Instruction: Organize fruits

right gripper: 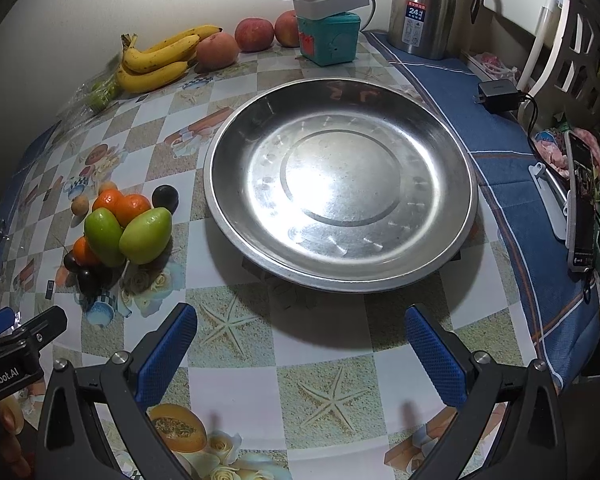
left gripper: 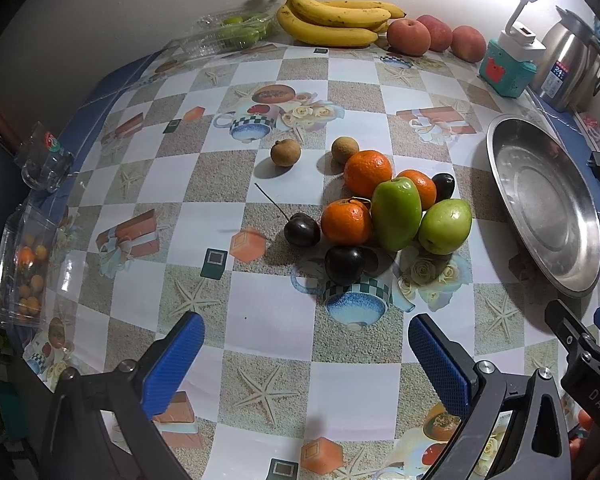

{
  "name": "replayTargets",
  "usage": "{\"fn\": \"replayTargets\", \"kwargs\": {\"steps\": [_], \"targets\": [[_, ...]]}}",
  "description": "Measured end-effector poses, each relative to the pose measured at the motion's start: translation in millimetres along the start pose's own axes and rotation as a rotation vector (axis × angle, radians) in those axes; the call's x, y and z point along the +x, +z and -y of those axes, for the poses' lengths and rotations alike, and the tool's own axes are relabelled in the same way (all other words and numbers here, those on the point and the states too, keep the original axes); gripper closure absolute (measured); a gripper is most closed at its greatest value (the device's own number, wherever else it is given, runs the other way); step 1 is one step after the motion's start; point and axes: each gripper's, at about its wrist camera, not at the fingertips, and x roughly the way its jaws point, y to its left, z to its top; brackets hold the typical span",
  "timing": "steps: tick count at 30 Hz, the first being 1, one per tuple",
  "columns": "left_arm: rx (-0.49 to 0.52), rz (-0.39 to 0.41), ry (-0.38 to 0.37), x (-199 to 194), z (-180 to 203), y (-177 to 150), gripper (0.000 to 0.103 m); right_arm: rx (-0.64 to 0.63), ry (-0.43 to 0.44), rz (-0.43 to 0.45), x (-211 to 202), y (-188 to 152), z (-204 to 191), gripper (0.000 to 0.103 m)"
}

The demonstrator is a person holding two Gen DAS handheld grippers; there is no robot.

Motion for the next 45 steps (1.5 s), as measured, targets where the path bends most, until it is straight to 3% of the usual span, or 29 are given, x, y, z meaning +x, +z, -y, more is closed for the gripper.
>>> {"fn": "replayTargets", "kwargs": {"steps": [31, 36, 45], "targets": [[-0.007, -0.002, -0.008, 2, -2, -3, 0.000, -0.030, 0.002, 0.017, -1, -1, -5, 0.000], [-0.055, 0.038, -0.037, -3, -12, 0, 0.000, -0.040, 0.016, 0.033, -3, 0, -8, 0.000], [-0.094, 0.066, -0.024, -3, -26, 7, 0.000, -0.046, 0.059, 0.089, -12, 8, -19, 0.000]]}}
